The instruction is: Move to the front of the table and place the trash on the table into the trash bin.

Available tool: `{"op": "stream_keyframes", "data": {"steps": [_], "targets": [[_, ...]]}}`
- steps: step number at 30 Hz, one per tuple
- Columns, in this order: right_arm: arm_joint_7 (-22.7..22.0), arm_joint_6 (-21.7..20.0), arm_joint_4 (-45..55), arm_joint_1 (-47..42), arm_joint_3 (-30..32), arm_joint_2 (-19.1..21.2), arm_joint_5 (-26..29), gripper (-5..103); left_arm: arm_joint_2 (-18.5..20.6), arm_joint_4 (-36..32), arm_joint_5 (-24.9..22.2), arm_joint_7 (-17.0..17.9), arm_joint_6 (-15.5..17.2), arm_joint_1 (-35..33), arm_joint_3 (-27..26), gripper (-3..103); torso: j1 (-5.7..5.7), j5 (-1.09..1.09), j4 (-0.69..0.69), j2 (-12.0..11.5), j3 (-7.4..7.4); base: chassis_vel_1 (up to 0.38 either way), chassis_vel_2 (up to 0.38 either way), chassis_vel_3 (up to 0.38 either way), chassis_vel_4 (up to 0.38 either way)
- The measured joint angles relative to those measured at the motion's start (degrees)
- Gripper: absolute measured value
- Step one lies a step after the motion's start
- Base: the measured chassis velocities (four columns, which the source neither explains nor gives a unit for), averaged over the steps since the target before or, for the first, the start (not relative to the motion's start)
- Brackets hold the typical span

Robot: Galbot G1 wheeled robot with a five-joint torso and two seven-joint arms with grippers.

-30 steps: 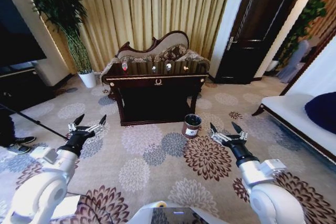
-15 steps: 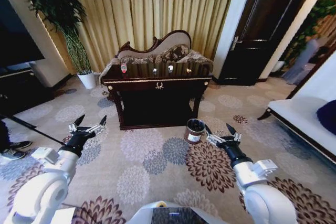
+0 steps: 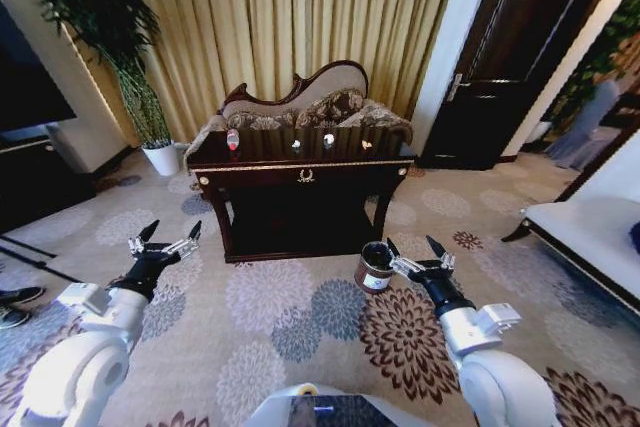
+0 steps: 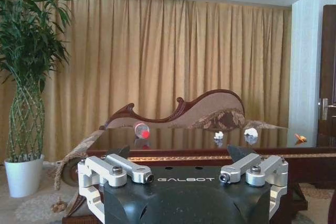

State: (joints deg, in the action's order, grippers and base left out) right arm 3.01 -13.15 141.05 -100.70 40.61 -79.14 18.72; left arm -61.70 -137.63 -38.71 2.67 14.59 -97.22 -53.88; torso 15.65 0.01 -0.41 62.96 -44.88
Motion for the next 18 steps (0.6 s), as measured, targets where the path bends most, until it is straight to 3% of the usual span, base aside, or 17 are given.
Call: {"op": "stream_keyframes", "data": {"steps": [18], "targets": [[0.15,0.06,0.09,-0.03,-0.94,-0.36,-0.41,100,-0.19,0.33,0.26,-0.17,0.14,0.26,0.05,100,0.00,-0.01,0.04,0.00,0.01,-0.197,0.206,0.207,-0.199]]}}
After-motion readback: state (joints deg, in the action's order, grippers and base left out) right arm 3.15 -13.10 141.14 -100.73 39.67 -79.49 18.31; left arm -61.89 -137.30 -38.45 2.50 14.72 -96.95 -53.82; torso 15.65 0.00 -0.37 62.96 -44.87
